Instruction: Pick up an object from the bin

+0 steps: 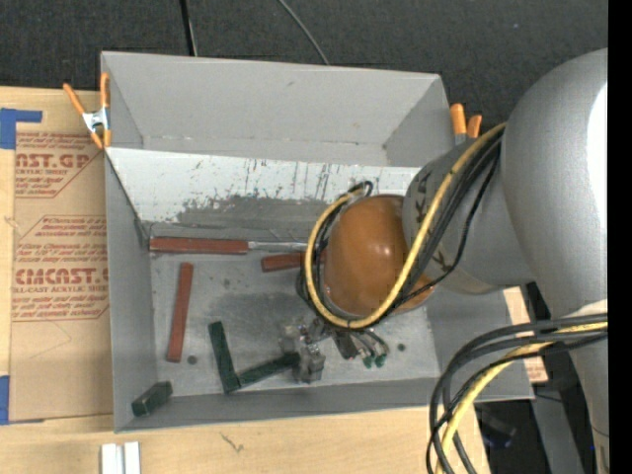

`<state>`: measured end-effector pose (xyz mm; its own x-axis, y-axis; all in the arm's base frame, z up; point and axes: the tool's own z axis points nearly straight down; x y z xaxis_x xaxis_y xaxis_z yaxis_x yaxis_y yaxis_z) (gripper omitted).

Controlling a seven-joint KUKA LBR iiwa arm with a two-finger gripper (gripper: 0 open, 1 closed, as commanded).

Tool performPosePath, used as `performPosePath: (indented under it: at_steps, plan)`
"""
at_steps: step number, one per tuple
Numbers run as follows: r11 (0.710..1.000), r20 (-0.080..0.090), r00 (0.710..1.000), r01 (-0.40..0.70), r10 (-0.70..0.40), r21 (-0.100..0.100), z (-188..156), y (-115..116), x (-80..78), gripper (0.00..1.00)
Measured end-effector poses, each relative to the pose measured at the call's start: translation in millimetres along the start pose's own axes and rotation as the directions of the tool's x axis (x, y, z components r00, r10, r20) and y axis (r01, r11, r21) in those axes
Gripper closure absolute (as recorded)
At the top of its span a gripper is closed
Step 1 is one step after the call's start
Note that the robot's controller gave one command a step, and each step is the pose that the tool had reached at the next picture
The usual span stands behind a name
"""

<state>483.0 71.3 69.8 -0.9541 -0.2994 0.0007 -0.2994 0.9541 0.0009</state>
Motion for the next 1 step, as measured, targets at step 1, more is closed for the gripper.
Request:
performPosePath:
  at_steps: [1]
  plan:
    - [1.0, 0.004, 1.0, 0.008, -0.008, 0.001, -142.5, -0.2, -11.0, 1.0]
